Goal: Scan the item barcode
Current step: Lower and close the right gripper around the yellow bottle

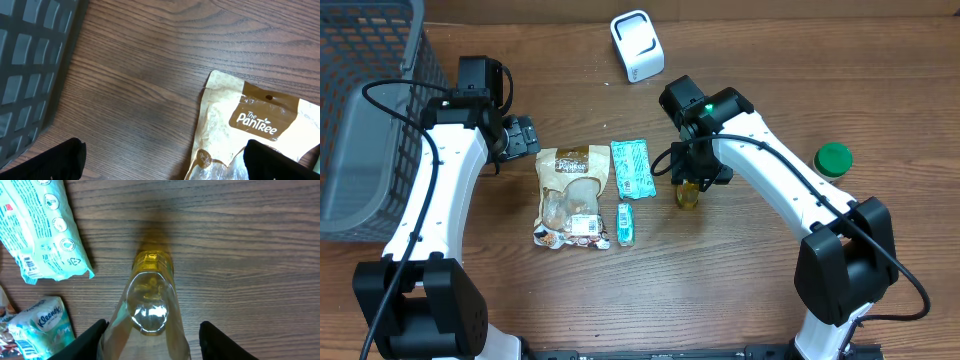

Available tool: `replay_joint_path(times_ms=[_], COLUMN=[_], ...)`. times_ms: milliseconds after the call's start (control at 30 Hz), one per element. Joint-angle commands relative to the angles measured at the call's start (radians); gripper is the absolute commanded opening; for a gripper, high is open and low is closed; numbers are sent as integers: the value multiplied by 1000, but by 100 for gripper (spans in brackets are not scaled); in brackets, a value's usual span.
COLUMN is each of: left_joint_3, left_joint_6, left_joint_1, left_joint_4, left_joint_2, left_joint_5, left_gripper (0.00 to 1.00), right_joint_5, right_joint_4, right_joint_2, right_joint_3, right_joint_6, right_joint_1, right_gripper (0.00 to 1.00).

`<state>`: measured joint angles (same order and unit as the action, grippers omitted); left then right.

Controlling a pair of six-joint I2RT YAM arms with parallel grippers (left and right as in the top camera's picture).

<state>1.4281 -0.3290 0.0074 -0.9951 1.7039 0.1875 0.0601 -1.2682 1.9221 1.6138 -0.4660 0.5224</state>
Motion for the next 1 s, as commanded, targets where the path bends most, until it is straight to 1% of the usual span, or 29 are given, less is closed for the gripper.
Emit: replay_joint_path(times_ms=[0,200,333,567,667,700,767,867,967], left_joint_3=[14,14,14,14,14,14,14,14,14], left_joint_6=[19,19,19,19,18,19,19,19,19], left_joint_1=[-1,-1,-1,-1,-1,-1,-1,-1,-1], left_joint_4=[5,5,5,5,5,5,5,5,5], left_joint_2=[-4,-4,-4,-4,-4,-4,-4,-4,-4], left_joint_5=[3,3,3,3,3,2,3,3,3], left_gripper=[100,100,100,99,100,100,100,100,100], right_joint_5=[13,13,13,7,-2,-2,-2,-2,-2], right_joint_4=[6,8,7,8,11,12,11,11,11], right_joint_2=[-1,-1,-1,-1,-1,-1,-1,-1,-1], right_joint_3=[24,24,24,24,24,24,24,24,24], right_joint_6=[3,3,3,3,3,3,3,3,3], right_joint_1=[-6,-6,-6,-6,-6,-6,-6,-6,-6], right_gripper=[53,51,56,55,49,41,32,31,35])
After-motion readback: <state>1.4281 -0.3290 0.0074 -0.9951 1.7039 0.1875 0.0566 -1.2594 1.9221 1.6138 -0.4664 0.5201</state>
